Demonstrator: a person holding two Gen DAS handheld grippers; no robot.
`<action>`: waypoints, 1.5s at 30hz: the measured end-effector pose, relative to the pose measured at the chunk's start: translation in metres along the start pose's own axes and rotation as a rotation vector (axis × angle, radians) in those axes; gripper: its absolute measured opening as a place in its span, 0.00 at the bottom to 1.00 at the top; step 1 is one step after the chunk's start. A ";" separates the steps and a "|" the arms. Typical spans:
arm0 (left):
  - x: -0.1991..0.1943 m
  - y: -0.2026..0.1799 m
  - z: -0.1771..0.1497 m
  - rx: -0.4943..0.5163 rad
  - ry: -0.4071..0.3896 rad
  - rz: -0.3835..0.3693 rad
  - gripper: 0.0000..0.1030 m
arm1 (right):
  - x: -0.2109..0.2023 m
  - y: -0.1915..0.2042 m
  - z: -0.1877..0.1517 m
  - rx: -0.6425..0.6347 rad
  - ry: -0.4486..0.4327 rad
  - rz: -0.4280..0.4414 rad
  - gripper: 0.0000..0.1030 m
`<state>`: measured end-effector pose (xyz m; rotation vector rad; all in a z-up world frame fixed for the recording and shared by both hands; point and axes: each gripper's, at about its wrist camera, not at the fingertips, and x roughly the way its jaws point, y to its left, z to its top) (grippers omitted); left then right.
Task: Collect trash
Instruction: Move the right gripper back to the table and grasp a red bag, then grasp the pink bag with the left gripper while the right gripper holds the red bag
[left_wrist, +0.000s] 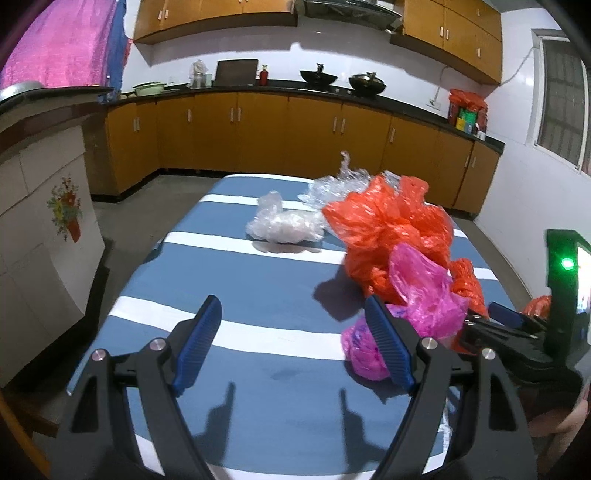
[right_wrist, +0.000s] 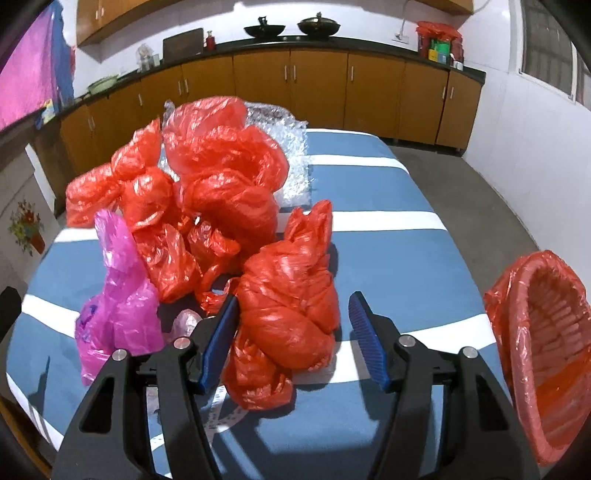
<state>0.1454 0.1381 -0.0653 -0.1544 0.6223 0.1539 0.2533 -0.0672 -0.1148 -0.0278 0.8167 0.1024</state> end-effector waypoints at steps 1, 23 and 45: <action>0.001 -0.003 -0.001 0.007 0.003 -0.007 0.76 | 0.003 0.000 0.000 -0.007 0.010 0.000 0.47; 0.052 -0.067 -0.011 0.170 0.161 -0.112 0.74 | -0.021 -0.068 -0.020 0.112 0.010 -0.039 0.40; 0.069 -0.013 -0.007 0.028 0.222 -0.112 0.51 | -0.031 -0.068 -0.022 0.103 -0.006 -0.026 0.40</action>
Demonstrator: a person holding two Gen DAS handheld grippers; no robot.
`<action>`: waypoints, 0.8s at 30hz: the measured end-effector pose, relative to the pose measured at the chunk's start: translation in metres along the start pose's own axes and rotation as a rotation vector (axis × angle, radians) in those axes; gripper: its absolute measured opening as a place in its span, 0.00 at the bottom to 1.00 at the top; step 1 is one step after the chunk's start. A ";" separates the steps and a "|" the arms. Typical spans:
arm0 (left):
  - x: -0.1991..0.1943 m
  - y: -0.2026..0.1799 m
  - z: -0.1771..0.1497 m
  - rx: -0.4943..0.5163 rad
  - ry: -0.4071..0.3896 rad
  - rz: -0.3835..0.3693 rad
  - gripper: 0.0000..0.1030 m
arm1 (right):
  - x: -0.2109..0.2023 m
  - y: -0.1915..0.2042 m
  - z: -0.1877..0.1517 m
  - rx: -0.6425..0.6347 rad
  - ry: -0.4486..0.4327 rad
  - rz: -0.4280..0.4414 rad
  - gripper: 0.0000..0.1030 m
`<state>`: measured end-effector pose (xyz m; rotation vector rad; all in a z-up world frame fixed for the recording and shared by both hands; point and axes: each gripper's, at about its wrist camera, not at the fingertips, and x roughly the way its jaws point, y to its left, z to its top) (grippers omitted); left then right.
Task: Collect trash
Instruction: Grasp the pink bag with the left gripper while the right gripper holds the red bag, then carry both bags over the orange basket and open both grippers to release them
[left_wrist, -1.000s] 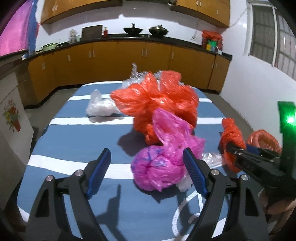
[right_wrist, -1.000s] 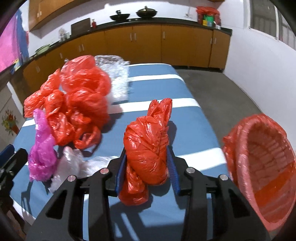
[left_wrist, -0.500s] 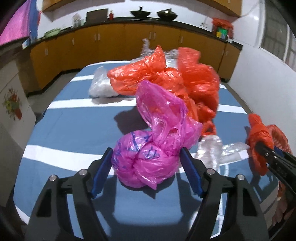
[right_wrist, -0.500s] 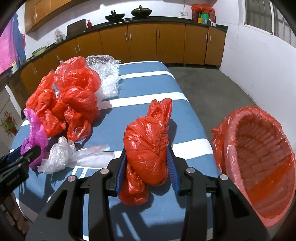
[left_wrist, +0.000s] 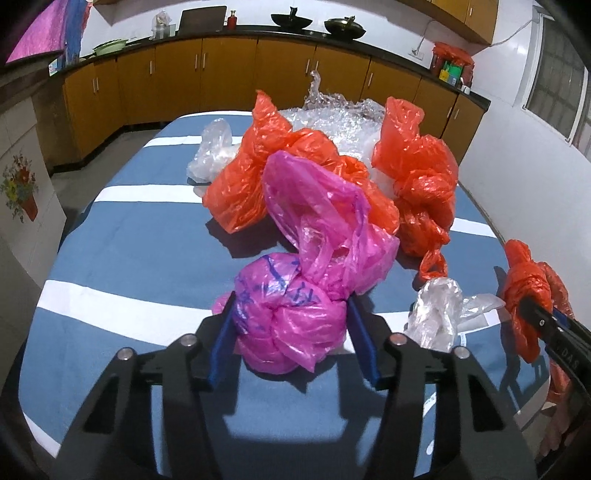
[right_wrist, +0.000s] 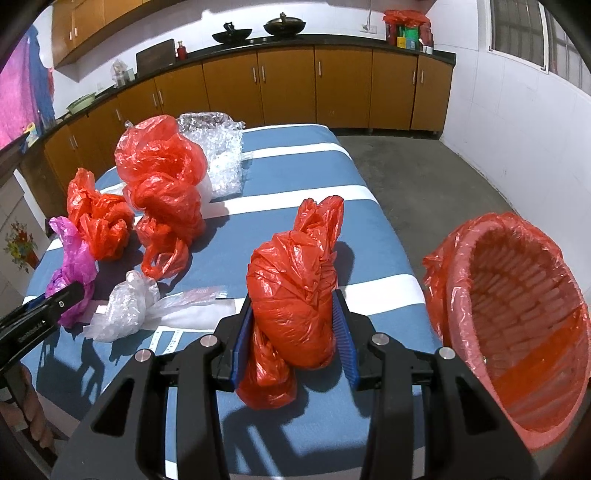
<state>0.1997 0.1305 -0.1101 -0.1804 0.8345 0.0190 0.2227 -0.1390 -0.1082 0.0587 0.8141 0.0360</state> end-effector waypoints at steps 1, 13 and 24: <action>-0.002 0.001 0.000 0.000 -0.006 -0.002 0.50 | -0.002 0.000 0.000 0.000 -0.004 0.001 0.40; -0.034 -0.004 0.001 -0.008 -0.069 -0.024 0.50 | -0.025 -0.005 0.002 0.012 -0.039 0.017 0.40; -0.062 -0.035 0.006 0.034 -0.111 -0.095 0.50 | -0.053 -0.026 0.000 0.041 -0.084 0.012 0.40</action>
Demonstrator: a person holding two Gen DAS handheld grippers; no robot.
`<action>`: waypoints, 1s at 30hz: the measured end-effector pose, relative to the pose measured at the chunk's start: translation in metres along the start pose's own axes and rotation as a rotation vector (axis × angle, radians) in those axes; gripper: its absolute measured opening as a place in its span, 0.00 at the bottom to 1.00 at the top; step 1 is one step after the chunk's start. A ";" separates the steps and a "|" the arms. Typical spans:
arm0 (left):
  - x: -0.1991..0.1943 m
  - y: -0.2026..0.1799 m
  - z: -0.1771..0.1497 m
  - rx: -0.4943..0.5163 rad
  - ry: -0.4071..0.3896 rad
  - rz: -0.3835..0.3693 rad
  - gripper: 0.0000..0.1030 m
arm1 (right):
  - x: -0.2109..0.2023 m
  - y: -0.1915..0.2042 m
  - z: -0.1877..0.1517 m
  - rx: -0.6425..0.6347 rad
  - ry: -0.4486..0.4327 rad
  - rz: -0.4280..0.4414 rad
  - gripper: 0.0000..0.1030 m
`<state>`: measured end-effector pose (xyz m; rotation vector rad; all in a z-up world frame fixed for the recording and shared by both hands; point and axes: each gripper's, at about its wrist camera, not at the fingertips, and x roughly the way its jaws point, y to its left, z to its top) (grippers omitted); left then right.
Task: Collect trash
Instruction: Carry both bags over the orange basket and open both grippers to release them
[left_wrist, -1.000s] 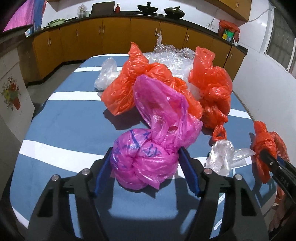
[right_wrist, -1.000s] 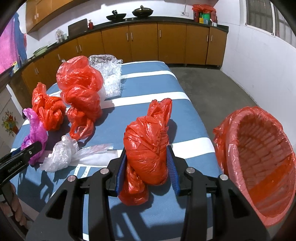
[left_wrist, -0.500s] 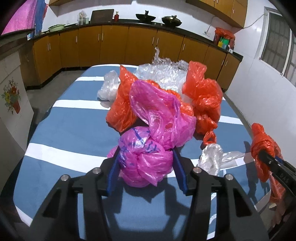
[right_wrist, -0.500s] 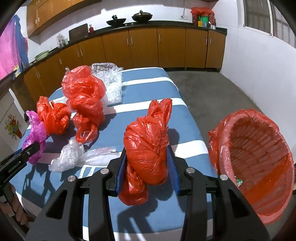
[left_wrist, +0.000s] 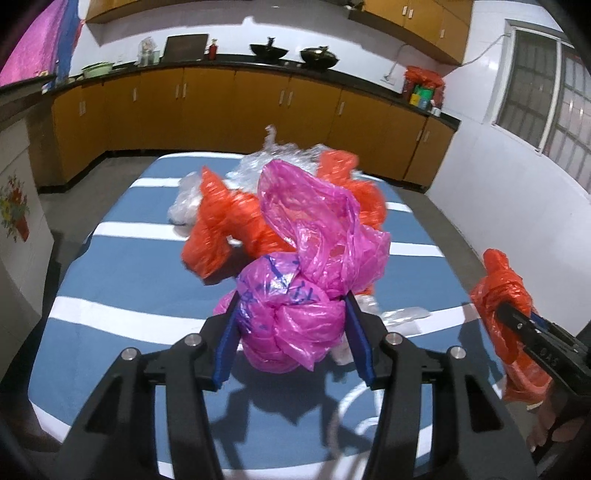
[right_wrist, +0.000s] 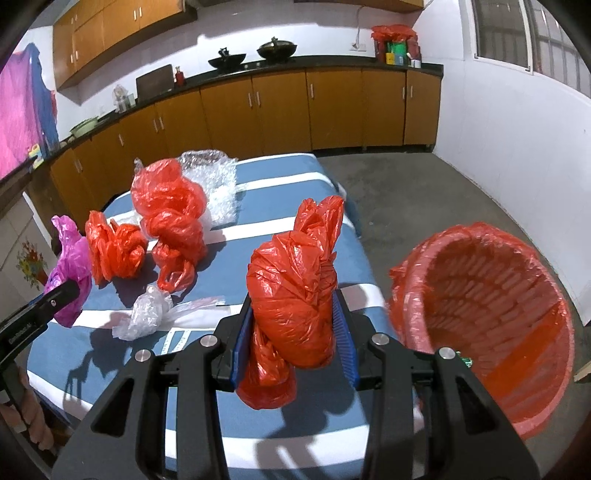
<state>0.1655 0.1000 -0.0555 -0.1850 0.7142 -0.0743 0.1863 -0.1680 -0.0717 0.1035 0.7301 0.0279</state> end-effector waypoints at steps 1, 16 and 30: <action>-0.002 -0.004 0.001 0.006 -0.004 -0.010 0.50 | -0.004 -0.004 0.000 0.006 -0.006 -0.004 0.40; -0.004 -0.098 0.013 0.147 -0.040 -0.158 0.50 | -0.064 -0.068 -0.001 0.050 -0.137 -0.174 0.40; 0.014 -0.218 0.003 0.305 -0.008 -0.367 0.50 | -0.089 -0.158 -0.011 0.238 -0.160 -0.280 0.40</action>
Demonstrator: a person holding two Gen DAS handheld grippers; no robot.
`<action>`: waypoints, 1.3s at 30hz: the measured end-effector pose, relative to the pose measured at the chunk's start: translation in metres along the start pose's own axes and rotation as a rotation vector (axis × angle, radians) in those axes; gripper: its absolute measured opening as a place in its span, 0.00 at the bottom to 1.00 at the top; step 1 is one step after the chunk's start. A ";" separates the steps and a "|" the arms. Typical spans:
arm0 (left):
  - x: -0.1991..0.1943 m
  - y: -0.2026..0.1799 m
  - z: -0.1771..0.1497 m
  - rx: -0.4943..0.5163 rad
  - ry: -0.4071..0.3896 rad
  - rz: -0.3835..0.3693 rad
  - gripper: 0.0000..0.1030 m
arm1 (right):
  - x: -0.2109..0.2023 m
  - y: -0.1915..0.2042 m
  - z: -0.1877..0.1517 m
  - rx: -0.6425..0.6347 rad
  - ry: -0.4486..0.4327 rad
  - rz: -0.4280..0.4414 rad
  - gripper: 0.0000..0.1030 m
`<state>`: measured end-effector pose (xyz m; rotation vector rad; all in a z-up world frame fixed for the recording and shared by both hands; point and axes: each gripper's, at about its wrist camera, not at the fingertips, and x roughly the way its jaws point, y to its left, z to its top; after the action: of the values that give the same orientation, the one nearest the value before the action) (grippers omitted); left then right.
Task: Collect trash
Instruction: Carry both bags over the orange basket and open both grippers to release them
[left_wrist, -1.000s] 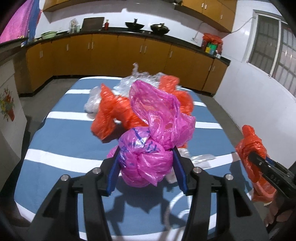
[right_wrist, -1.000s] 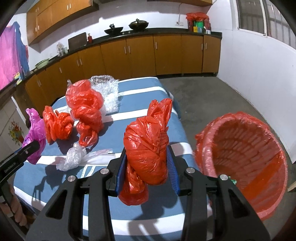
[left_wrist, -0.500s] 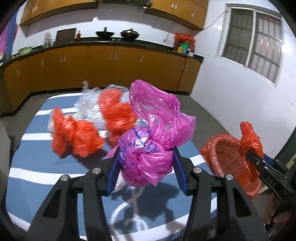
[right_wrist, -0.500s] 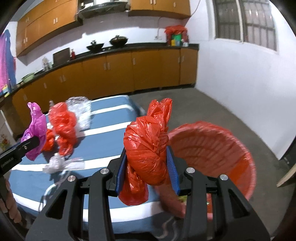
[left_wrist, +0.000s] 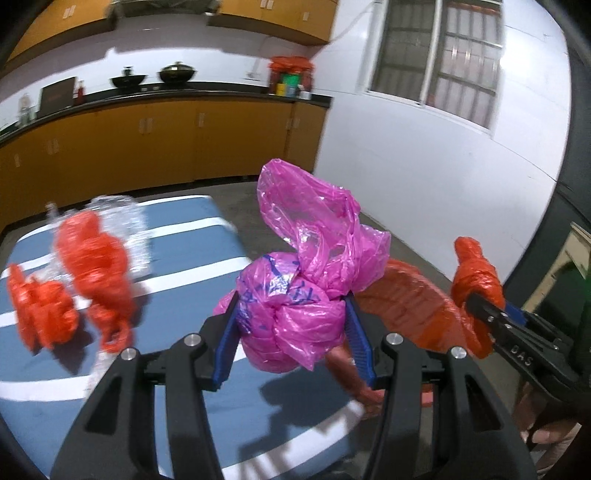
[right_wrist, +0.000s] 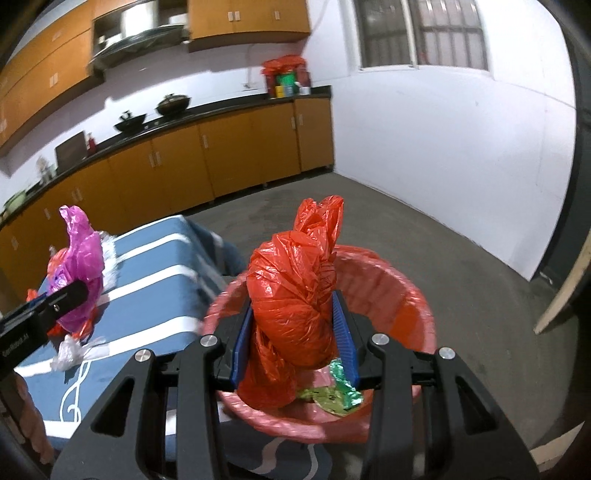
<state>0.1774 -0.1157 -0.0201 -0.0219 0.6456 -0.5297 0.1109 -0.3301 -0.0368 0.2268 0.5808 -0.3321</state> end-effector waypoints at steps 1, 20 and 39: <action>0.005 -0.006 0.001 0.006 0.004 -0.016 0.50 | 0.001 -0.003 0.001 0.008 0.000 -0.004 0.40; 0.079 -0.061 0.004 0.080 0.104 -0.153 0.51 | 0.012 -0.045 0.006 0.114 -0.006 -0.008 0.40; 0.114 -0.053 -0.005 0.045 0.195 -0.168 0.64 | 0.015 -0.066 0.012 0.186 -0.012 0.015 0.58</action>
<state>0.2262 -0.2158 -0.0797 0.0187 0.8263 -0.7142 0.1043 -0.3981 -0.0437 0.4079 0.5364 -0.3728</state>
